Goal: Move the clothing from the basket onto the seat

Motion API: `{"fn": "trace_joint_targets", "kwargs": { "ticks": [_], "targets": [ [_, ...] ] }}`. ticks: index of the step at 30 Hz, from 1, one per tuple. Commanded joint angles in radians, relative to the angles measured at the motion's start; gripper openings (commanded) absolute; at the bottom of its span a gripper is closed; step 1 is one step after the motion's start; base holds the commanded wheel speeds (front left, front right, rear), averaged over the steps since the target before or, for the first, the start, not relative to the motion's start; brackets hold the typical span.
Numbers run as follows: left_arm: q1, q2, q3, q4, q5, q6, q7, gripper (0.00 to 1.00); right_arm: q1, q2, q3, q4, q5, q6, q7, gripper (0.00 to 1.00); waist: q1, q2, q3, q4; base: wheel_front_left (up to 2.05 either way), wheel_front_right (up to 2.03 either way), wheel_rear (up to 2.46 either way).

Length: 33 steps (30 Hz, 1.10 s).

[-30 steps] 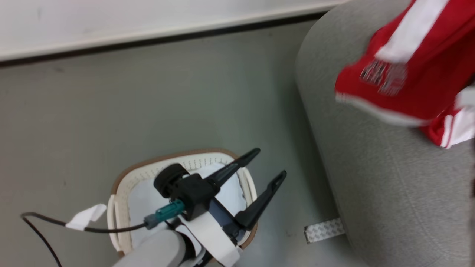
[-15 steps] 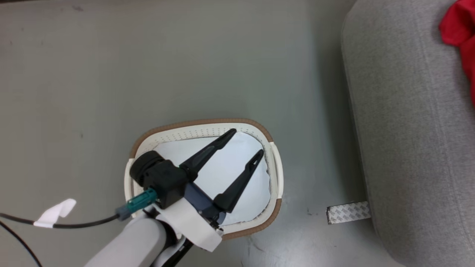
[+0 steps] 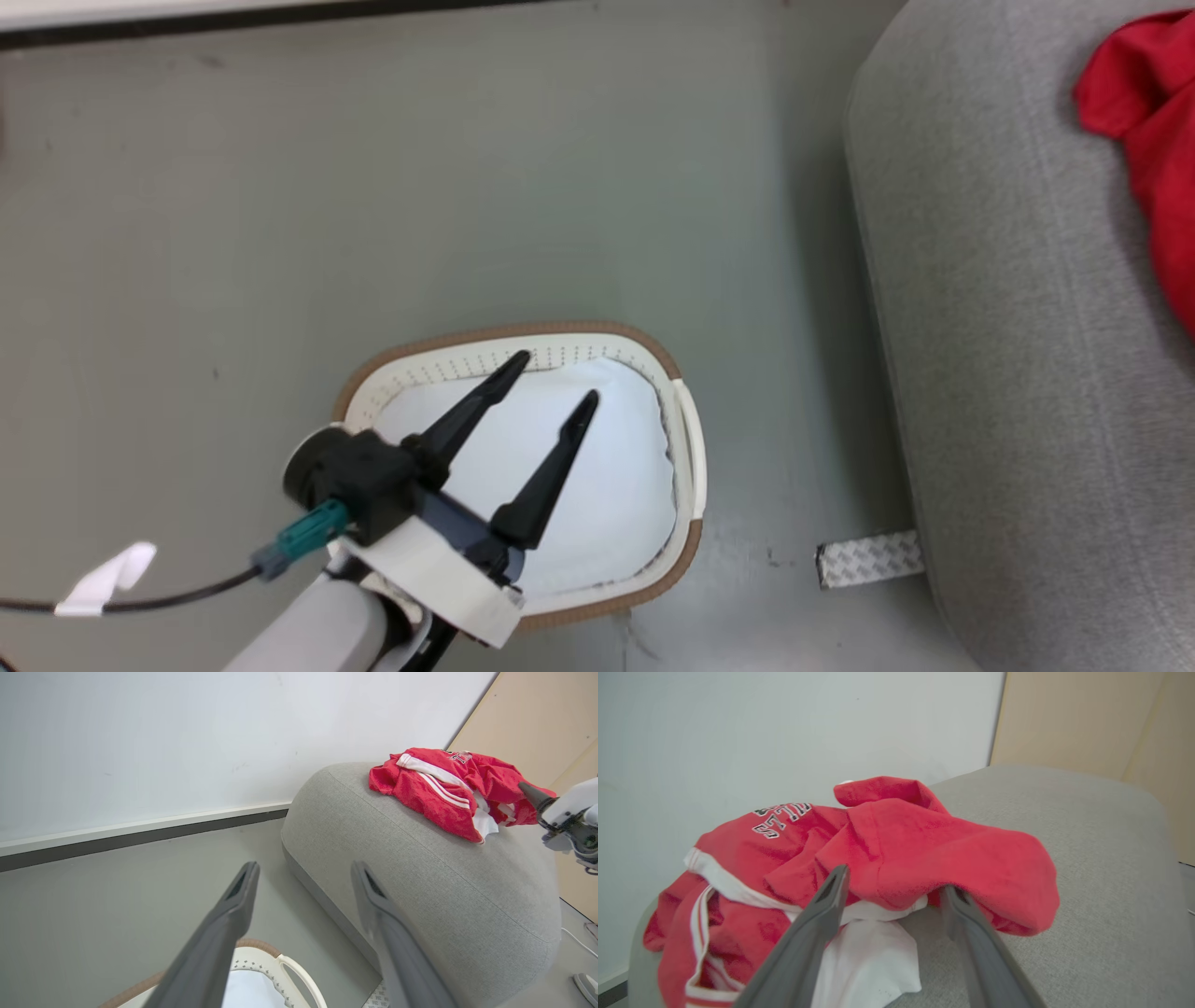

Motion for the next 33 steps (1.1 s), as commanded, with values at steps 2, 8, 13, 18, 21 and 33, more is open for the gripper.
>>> {"fn": "trace_joint_targets", "kwargs": {
  "ticks": [2,8,13,18,21,33],
  "targets": [
    [0.035,0.001,0.017,0.014,-0.022,0.013,-0.020,1.00,0.091,0.003,0.066,-0.061,0.022,-0.002,-0.003,1.00,-0.0001,0.0000,-0.060,-0.012,0.00,0.00,0.00],
    [0.138,0.001,0.088,0.048,-0.047,0.049,-0.049,1.00,0.310,0.003,0.297,-0.216,0.093,-0.002,-0.003,1.00,-0.0001,0.0000,-0.180,-0.032,0.00,0.00,0.00],
    [0.233,-0.029,0.185,0.061,-0.039,0.071,-0.054,1.00,0.444,0.003,0.453,-0.318,0.125,-0.002,-0.002,1.00,-0.0001,0.0000,-0.283,-0.021,0.00,0.00,0.00],
    [0.335,-0.094,0.323,0.053,0.011,0.078,-0.054,1.00,0.530,0.004,0.587,-0.379,0.122,-0.002,-0.002,1.00,-0.0001,0.0000,-0.357,0.016,0.00,0.00,0.00],
    [0.386,-0.133,0.396,0.069,0.050,0.061,-0.054,1.00,0.564,0.004,0.645,-0.389,0.137,-0.002,-0.002,1.00,-0.0001,0.0000,-0.395,0.045,0.00,0.00,0.00],
    [0.499,-0.229,0.563,0.198,0.181,-0.041,-0.054,1.00,0.673,0.003,0.814,-0.341,0.173,-0.002,-0.002,1.00,-0.0001,0.0000,-0.513,0.105,0.00,0.00,0.00]
  ]
}}
